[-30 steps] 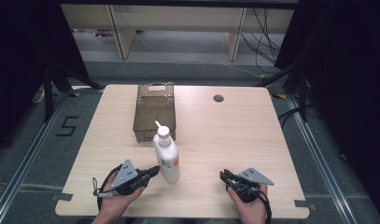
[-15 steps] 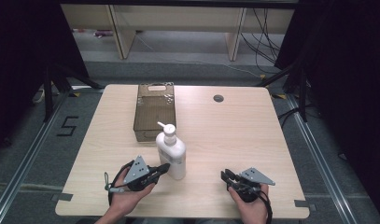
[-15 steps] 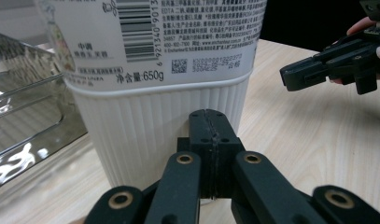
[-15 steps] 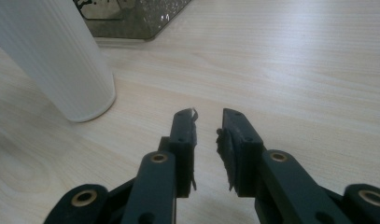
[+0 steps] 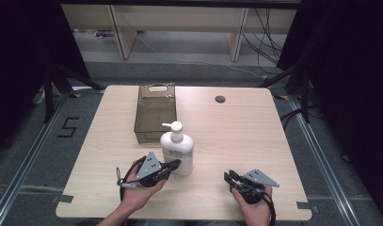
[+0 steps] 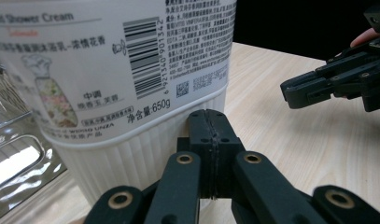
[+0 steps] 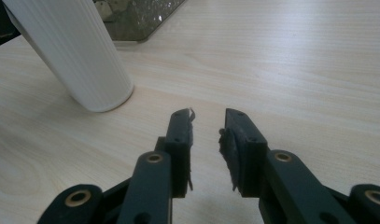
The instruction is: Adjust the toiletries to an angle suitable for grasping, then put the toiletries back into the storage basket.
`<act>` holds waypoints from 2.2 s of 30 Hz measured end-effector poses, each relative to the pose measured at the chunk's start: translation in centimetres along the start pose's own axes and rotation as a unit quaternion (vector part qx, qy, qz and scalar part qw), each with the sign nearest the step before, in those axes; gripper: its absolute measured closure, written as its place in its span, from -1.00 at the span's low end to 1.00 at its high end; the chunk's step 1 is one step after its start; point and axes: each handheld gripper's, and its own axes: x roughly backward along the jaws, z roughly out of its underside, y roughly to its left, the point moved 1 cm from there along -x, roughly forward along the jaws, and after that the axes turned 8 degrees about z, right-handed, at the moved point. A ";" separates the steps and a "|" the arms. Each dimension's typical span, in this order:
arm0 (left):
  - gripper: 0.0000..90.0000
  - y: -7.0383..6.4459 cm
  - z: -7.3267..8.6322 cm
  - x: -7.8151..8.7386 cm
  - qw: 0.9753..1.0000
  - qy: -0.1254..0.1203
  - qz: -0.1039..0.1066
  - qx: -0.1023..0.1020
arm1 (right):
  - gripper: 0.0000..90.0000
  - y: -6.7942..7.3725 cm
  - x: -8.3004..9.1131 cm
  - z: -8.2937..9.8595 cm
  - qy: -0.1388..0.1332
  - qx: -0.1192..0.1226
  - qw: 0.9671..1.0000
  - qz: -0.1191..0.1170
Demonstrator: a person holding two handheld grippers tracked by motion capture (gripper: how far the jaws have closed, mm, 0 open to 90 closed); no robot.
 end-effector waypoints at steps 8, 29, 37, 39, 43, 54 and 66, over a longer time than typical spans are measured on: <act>0.66 -2.1 -1.6 2.4 0.998 -0.049 -0.037 -0.017 | 0.37 -0.1 0.5 0.0 -0.014 -0.007 1.000 0.013; -0.11 -3.5 -6.2 4.2 0.981 -0.134 -0.138 -0.021 | 0.06 -0.7 0.8 -0.4 -0.037 -0.009 0.999 0.037; -0.13 -3.6 -7.0 3.1 0.978 -0.131 -0.164 -0.009 | 0.03 -0.6 0.1 -0.7 -0.031 -0.013 0.999 0.027; -0.14 -3.7 -7.3 2.8 0.977 -0.129 -0.169 -0.007 | 0.03 -0.5 0.0 -0.7 -0.027 -0.022 0.999 0.025; -0.14 -3.7 -8.0 1.9 0.976 -0.121 -0.181 -0.009 | 0.03 -0.6 -0.1 -0.8 -0.033 -0.001 0.999 0.025; -0.12 -2.9 -9.5 0.7 0.972 -0.109 -0.208 0.004 | 0.02 -0.4 -0.2 -0.7 -0.018 -0.018 1.000 0.014; -0.04 -1.8 -10.3 -0.5 0.971 -0.100 -0.215 0.028 | 0.02 -0.5 -0.3 -0.5 0.001 -0.009 1.000 0.022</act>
